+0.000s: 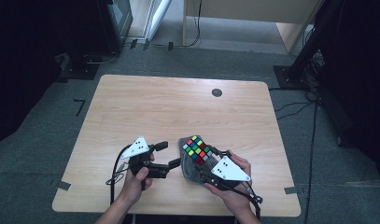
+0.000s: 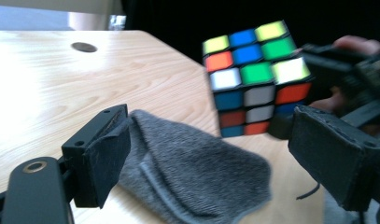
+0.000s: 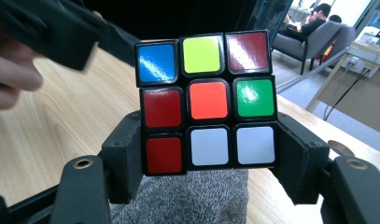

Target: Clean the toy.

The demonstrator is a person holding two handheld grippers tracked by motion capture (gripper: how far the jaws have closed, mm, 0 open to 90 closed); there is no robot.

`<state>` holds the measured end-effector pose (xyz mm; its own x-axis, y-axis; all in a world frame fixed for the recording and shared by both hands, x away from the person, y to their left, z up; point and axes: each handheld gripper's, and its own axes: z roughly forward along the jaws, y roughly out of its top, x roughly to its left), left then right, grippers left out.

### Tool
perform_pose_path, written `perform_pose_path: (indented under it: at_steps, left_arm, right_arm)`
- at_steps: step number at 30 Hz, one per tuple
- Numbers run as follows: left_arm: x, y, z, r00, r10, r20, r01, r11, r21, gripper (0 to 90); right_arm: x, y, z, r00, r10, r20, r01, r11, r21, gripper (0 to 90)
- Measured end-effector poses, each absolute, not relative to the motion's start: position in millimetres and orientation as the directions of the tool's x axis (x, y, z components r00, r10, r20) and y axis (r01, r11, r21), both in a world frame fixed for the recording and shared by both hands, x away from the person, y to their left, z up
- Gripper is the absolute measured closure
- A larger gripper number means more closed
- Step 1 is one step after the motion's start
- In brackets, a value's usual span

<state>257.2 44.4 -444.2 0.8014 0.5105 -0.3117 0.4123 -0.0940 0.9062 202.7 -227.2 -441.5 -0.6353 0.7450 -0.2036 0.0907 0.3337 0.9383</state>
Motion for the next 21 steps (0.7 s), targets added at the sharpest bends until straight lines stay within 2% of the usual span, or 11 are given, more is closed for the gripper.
perform_pose_path:
  at_steps: [2, 5, 7, 11, 14, 16, 18, 21]
  left_arm:
    - [256.8, 43.2, -445.5, 0.801, 0.531, -0.276, 0.390, -0.114, 0.914, 14.7]
    - [254.8, 38.5, -448.6, 0.808, 0.565, -0.165, 0.330, -0.204, 0.922, 17.9]
    - [257.4, 34.9, -452.5, 0.830, 0.533, -0.165, 0.350, -0.267, 0.898, 21.9]
    - [257.0, 27.2, -456.8, 0.820, 0.560, -0.119, 0.357, -0.339, 0.871, 21.6]
    - [254.6, 20.1, -456.1, 0.805, 0.591, -0.039, 0.337, -0.403, 0.851, 23.9]
    - [253.3, 15.9, -456.8, 0.797, 0.603, 0.036, 0.284, -0.426, 0.859, 26.8]
    - [254.4, 12.9, -456.5, 0.806, 0.590, 0.047, 0.280, -0.451, 0.848, 23.9]
    - [256.3, 12.7, -457.3, 0.834, 0.550, -0.035, 0.314, -0.422, 0.850, 21.2]
  right_arm:
    - [202.1, -228.1, -438.3, -0.635, 0.748, -0.191, 0.092, 0.318, 0.944, 34.5]
    - [202.6, -230.8, -434.3, -0.642, 0.752, -0.152, 0.110, 0.286, 0.952, 34.5]
    - [202.5, -233.2, -432.8, -0.655, 0.748, -0.108, 0.129, 0.252, 0.959, 34.5]
    - [205.0, -237.3, -431.1, -0.672, 0.740, -0.030, 0.170, 0.193, 0.966, 34.5]
    - [206.0, -239.2, -430.3, -0.675, 0.738, 0.013, 0.204, 0.169, 0.964, 34.5]
    - [206.5, -240.3, -429.7, -0.676, 0.736, 0.037, 0.220, 0.155, 0.963, 34.5]
    - [206.8, -240.8, -429.4, -0.671, 0.740, 0.043, 0.228, 0.151, 0.962, 34.5]
    - [207.5, -241.5, -429.9, -0.665, 0.745, 0.056, 0.244, 0.147, 0.959, 34.5]
